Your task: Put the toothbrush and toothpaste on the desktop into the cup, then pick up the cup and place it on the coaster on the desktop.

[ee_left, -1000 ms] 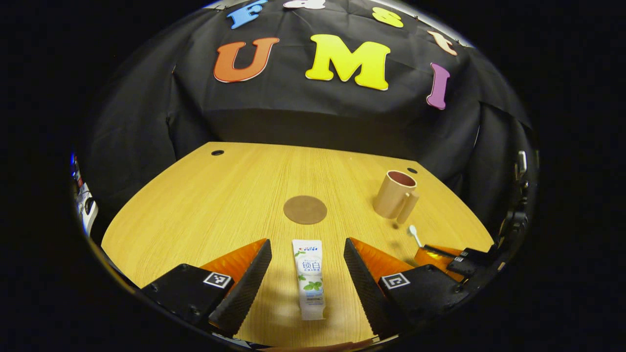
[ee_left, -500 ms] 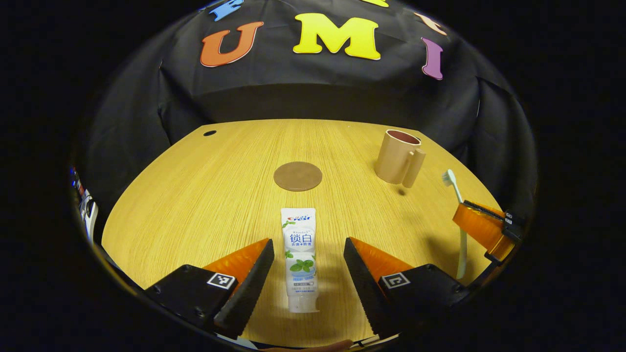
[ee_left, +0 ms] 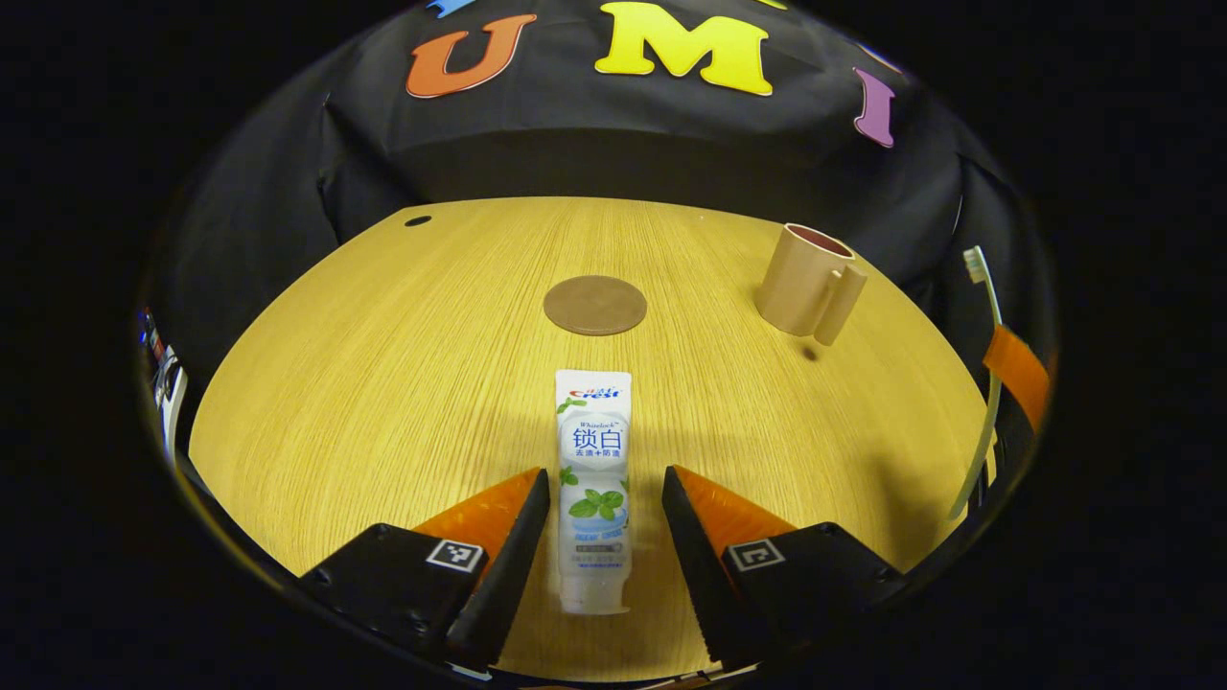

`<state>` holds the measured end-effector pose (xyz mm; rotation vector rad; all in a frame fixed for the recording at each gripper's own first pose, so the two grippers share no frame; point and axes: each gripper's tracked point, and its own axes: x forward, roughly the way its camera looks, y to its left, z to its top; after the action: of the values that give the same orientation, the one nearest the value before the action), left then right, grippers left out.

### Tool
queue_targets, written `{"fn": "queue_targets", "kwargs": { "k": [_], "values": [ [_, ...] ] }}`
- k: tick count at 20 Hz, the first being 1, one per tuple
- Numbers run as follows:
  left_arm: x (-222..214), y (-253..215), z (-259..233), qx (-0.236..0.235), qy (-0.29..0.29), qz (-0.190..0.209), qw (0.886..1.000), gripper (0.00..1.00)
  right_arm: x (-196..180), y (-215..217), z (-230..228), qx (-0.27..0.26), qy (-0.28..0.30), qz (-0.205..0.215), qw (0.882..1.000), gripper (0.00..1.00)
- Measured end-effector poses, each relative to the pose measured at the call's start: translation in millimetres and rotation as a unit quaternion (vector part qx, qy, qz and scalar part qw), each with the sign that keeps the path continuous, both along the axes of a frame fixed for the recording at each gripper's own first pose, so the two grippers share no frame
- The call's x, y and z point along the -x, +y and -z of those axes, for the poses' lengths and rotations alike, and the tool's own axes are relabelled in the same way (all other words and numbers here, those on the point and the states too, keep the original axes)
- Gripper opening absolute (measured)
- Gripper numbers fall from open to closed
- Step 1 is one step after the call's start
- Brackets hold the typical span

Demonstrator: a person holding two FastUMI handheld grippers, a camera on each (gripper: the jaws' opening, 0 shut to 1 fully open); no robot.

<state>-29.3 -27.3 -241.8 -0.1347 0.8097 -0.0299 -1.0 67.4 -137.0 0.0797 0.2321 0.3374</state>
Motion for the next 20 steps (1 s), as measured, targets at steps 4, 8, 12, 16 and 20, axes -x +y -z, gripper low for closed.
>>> {"fn": "queue_targets", "kwargs": {
  "k": [4,8,12,16,20],
  "values": [
    [1,-2,3,-0.020,0.000,0.012,1.000,0.75,0,0,-20,-0.002,-0.023,0.002,1.000,0.03],
    [-2,0,1,-0.023,-0.014,0.009,1.000,0.70,-1,8,-31,-0.003,-0.029,0.001,1.000,0.03],
    [-1,1,2,-0.023,-0.018,0.011,1.000,0.45,-7,8,-43,-0.009,-0.030,0.005,0.999,0.00],
    [1,2,0,-0.016,-0.030,0.013,0.999,0.41,-12,6,-59,-0.015,-0.045,0.015,0.999,0.03],
    [0,4,-10,-0.008,-0.066,0.000,0.998,0.41,-16,10,-71,-0.008,-0.062,0.020,0.998,0.03]
  ]
}}
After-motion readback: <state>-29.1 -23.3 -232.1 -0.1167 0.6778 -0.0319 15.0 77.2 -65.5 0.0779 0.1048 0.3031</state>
